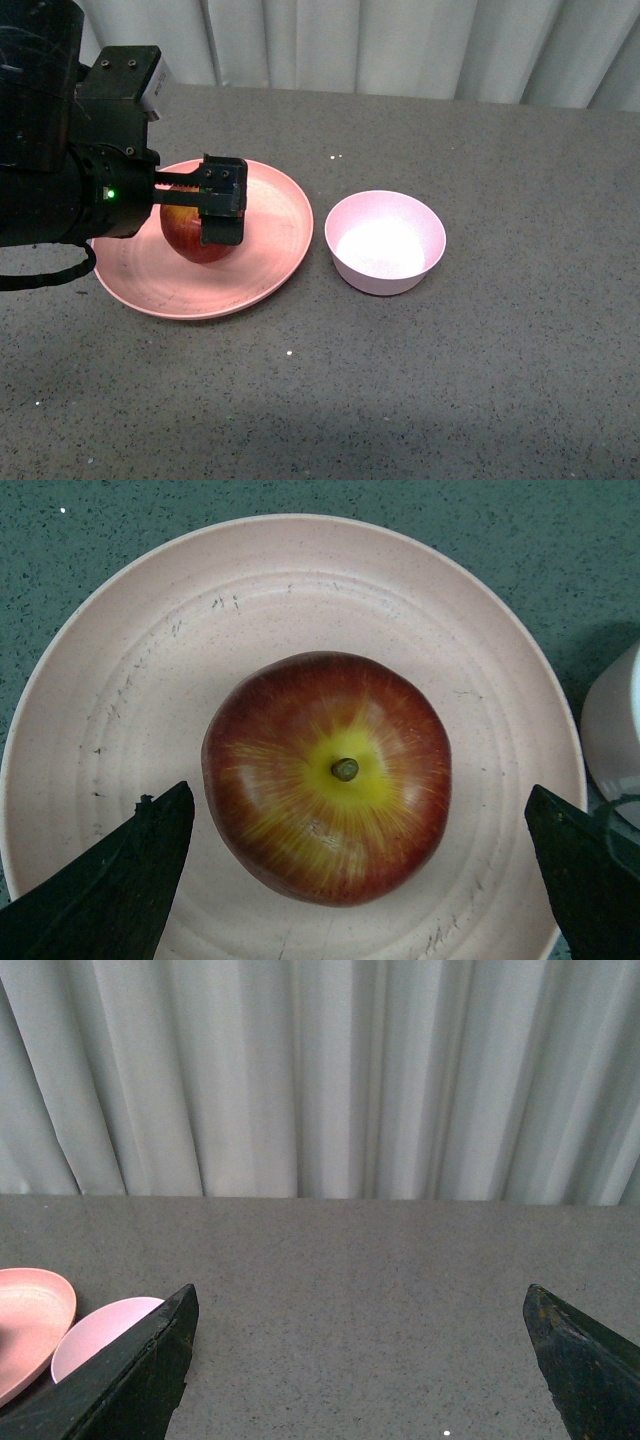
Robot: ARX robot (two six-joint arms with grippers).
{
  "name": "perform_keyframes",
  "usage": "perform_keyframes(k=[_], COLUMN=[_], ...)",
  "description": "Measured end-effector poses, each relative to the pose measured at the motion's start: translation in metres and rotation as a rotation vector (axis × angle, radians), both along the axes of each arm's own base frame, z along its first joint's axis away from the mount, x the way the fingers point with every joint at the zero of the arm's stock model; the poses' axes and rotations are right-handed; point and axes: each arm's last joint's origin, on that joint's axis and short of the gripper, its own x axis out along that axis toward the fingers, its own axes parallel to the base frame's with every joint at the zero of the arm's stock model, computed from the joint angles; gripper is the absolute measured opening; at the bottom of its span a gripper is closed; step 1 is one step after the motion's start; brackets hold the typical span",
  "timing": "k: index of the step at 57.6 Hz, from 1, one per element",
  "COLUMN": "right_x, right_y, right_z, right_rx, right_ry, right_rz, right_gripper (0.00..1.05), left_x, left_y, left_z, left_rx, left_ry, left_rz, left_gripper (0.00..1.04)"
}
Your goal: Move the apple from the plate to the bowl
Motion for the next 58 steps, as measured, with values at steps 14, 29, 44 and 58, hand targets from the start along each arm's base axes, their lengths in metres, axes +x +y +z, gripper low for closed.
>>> perform_keyframes(k=[14, 29, 44, 58], right_x=[0.000, 0.000, 0.000, 0.000], right_y=[0.000, 0.000, 0.000, 0.000], right_z=[0.000, 0.000, 0.000, 0.000], right_rx=[0.000, 0.000, 0.000, 0.000], right_ry=[0.000, 0.000, 0.000, 0.000], right_rz=[0.000, 0.000, 0.000, 0.000], right_gripper=[0.95, 0.95, 0.95, 0.95], left_x=[0.005, 0.009, 0.009, 0.007], left_y=[-0.002, -0.004, -0.004, -0.018], left_z=[-0.012, -0.020, -0.020, -0.002], left_rx=[0.010, 0.021, 0.021, -0.027], left_ry=[0.024, 0.033, 0.030, 0.010], left_rz=[0.002, 0.003, 0.004, -0.023], left_gripper=[0.98, 0.96, 0.74, 0.73])
